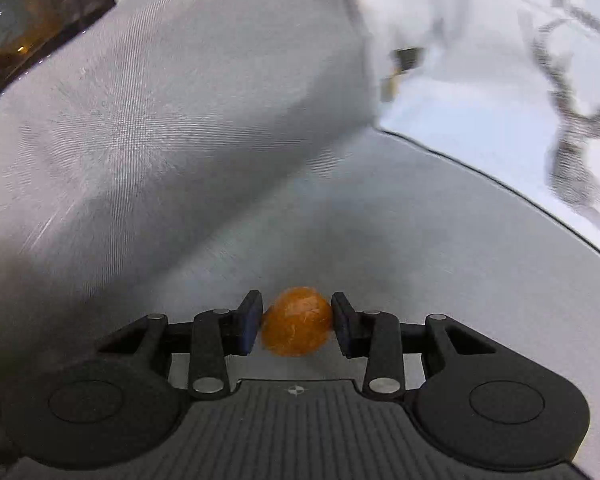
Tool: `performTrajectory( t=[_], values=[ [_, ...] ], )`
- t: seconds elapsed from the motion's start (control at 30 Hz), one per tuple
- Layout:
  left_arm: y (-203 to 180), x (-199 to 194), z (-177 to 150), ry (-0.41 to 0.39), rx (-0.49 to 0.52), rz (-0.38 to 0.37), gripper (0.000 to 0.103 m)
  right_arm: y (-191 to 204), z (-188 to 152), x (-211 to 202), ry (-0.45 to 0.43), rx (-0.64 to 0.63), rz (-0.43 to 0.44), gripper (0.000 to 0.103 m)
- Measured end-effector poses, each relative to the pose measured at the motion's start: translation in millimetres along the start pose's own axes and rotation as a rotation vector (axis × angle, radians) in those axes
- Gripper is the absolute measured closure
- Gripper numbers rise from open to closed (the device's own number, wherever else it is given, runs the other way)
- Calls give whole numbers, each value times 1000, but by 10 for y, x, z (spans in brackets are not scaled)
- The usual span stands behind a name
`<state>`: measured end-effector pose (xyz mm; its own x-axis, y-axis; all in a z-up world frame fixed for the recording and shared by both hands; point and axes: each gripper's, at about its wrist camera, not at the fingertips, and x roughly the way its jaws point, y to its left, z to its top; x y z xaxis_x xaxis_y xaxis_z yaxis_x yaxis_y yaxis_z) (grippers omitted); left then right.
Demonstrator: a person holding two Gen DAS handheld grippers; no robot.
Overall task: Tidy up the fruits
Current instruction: 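Grasp a dried date with the left tool while the right tool grasps a wrapped orange fruit, then carry the date and the wrapped orange fruit over the blue plate with both tools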
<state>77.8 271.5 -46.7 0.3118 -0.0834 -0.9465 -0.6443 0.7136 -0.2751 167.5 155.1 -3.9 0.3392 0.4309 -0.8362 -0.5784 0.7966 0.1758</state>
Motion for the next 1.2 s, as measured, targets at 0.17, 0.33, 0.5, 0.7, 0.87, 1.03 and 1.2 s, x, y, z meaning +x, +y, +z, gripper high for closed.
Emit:
performTrajectory(
  t=[0.17,0.33,0.5,0.7,0.87,1.03,1.2],
  values=[
    [-69,-35,-3,-28,39,17,83,-279,-535,-826,-98,87,-103,63],
    [-167,-65,-73,-63,92,42,83,-288,-1199,-1719,-255,149,-247,63],
    [-308,-135,-153,-103,165,17,83,-405,-1734,-2117,-384,288,-310,63],
    [-571,-198,-345,-107,309,-38,83,-675,-2018,-2147,-420,434,-339,63],
    [-789,-241,-480,-145,451,-61,83,-903,-2055,-2053,-381,495,-373,63],
    [-975,-215,-721,-198,584,-58,83,-919,-2079,-2043,-364,450,-404,63],
    [-1144,-168,-840,-228,659,-67,83,-1006,-2079,-2065,-366,462,-422,63]
  ],
)
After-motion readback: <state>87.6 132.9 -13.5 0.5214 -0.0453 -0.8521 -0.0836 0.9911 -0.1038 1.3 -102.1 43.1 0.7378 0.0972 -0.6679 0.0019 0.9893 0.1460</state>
